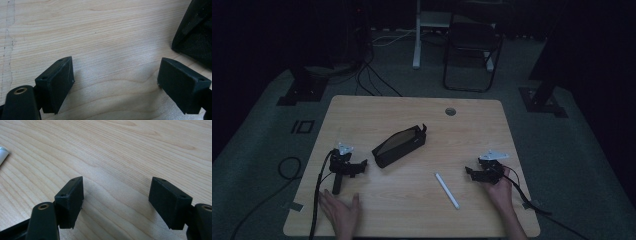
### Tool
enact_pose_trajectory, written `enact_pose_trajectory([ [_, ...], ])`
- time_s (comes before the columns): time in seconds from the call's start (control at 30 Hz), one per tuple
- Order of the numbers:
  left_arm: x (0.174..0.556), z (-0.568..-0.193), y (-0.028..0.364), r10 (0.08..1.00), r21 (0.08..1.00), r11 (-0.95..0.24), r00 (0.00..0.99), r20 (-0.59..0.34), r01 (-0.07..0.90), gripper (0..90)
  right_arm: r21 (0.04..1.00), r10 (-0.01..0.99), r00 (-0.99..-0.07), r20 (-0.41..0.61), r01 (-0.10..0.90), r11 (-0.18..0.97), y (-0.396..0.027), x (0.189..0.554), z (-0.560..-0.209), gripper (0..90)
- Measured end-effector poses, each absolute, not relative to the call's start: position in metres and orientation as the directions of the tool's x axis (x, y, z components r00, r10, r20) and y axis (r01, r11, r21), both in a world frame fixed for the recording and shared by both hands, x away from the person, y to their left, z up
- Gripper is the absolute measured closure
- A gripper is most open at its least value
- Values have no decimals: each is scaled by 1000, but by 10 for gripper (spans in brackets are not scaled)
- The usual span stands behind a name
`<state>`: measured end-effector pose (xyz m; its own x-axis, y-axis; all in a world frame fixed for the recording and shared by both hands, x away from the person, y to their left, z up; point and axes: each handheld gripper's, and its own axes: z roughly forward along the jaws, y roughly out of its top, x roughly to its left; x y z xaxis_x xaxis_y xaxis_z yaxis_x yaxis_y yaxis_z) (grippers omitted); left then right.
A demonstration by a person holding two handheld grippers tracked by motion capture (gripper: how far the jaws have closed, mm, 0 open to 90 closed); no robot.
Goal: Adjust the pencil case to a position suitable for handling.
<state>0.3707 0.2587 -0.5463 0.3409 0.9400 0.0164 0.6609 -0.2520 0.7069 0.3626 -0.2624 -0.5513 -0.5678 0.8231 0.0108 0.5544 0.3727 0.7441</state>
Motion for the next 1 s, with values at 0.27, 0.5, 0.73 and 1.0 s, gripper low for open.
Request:
enact_pose_trajectory([
  [0.27,371,-546,259,940,707,-252,341,16,661,142,744,823,-568,11,554,373,-262,363,-551,276],
  [0.5,371,-546,259,940,707,-252,340,17,661,141,744,823,-568,11,555,373,-262,363,-551,276],
  [0.73,373,-546,257,968,715,-186,248,18,674,181,744,823,-568,11,555,372,-262,363,-551,276],
  [1.0,363,-535,268,973,721,-101,219,-72,685,428,744,823,-568,11,555,372,-262,363,-551,276],
])
